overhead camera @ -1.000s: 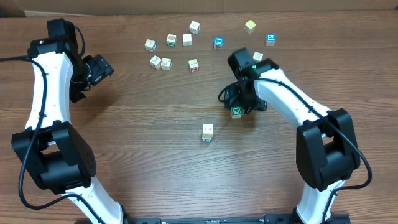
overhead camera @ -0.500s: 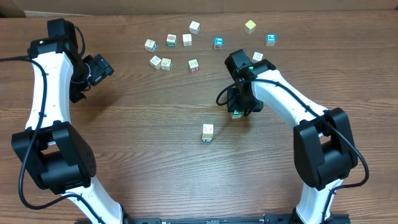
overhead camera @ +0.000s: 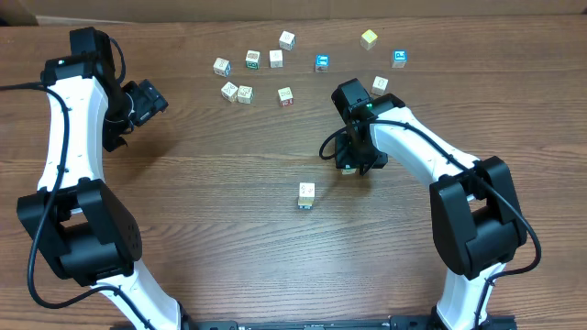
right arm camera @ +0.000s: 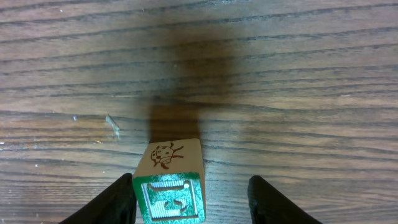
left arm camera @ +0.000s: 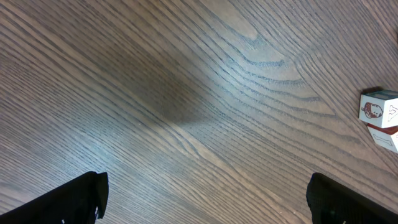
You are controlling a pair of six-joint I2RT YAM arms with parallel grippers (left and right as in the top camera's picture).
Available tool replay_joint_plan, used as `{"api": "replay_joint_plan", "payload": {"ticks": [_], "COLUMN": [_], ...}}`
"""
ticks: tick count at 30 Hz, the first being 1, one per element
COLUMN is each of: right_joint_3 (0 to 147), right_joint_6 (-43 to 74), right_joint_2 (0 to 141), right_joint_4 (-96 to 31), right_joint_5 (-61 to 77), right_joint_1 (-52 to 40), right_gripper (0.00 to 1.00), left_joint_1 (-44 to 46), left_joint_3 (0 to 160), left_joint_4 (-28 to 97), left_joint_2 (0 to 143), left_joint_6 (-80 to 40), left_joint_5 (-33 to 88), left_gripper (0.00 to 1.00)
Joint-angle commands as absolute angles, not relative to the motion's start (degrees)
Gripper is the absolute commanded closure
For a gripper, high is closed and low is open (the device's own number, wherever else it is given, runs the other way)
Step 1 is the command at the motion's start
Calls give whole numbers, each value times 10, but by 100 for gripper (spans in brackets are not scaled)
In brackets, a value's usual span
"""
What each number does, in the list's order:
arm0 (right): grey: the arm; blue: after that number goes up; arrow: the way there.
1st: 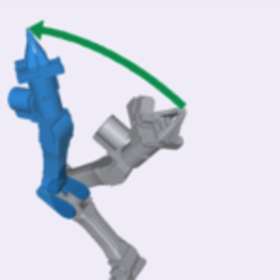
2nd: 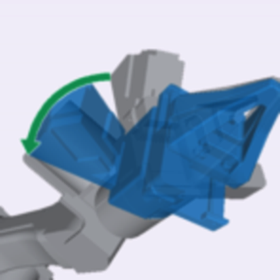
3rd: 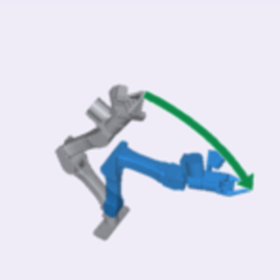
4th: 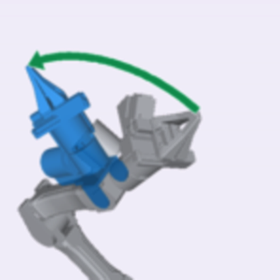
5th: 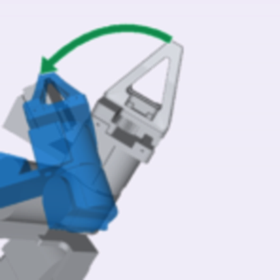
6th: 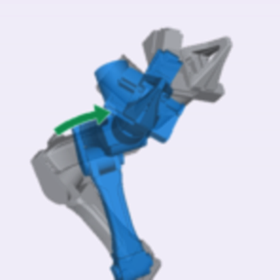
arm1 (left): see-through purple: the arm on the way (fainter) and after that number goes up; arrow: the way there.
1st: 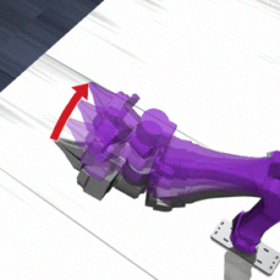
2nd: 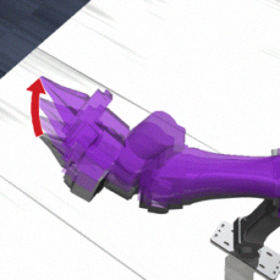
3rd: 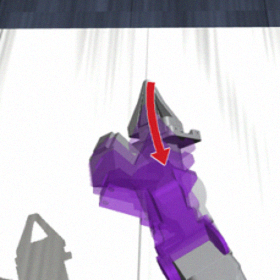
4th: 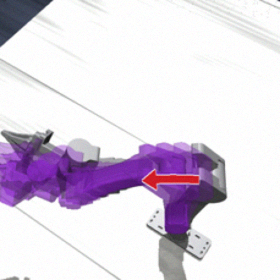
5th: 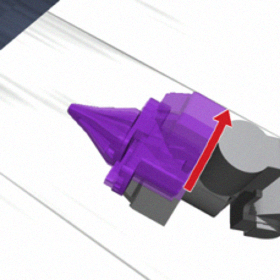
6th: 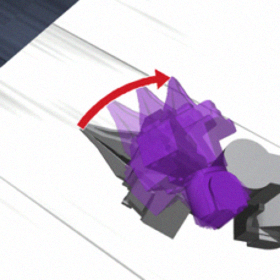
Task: Form a tower
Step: 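Carry the green block toward the tower and reorient it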
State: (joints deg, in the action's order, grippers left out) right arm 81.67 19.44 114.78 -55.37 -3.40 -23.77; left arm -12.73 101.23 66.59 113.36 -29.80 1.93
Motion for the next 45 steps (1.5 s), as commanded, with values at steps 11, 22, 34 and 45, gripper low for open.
{"api": "replay_joint_plan", "payload": {"ticks": [11,22,34,45], "right_joint_3": [813,813,813,813], "right_joint_6": [193,197,194,195], "right_joint_2": [1151,1151,1151,1151], "right_joint_4": [-540,-559,-547,-556], "right_joint_5": [-11,-12,-14,-12], "right_joint_1": [-240,-240,-240,-240], "right_gripper": [62,63,70,64], "left_joint_1": [-123,-123,-123,-123], "left_joint_3": [1023,1023,1023,1023], "left_joint_4": [666,666,666,666], "left_joint_2": [1121,1121,1121,1121], "left_joint_6": [-291,-291,-291,-291], "left_joint_5": [19,19,19,19], "left_gripper": [1,1,0,0]}}
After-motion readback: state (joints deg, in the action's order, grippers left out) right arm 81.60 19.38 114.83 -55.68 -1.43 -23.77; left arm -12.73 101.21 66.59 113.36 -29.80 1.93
